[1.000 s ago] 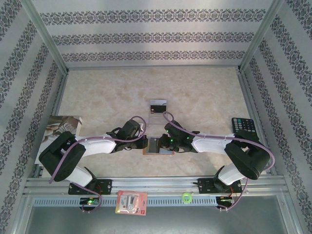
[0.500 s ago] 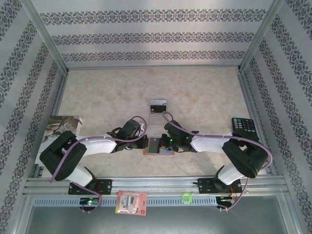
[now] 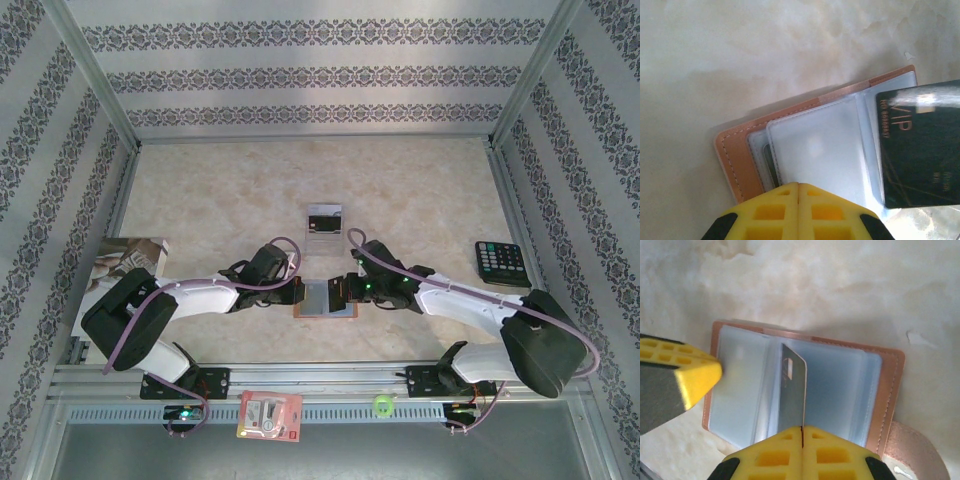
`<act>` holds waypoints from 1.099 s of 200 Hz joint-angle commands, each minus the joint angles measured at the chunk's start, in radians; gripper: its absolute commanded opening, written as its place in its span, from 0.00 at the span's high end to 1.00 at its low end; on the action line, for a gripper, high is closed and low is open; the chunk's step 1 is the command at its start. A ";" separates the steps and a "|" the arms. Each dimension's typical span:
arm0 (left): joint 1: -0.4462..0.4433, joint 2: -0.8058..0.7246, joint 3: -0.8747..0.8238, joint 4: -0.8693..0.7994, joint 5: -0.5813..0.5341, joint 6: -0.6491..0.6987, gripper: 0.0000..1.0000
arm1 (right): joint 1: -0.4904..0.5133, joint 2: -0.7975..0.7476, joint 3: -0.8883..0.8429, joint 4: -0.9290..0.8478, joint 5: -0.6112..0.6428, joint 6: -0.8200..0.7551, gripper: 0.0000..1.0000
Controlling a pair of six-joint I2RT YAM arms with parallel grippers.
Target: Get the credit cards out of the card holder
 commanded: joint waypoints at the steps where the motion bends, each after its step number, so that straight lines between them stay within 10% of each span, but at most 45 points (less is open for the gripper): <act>1: 0.020 -0.020 0.026 -0.068 0.020 0.032 0.82 | 0.023 -0.034 0.099 -0.176 0.090 -0.289 1.00; 108: 0.087 -0.256 0.033 -0.180 0.097 0.006 0.02 | 0.108 0.216 0.556 -0.423 0.400 -0.844 1.00; 220: 0.255 -0.552 -0.062 -0.370 0.063 0.000 0.00 | 0.050 0.423 0.776 -0.391 0.471 -1.275 1.00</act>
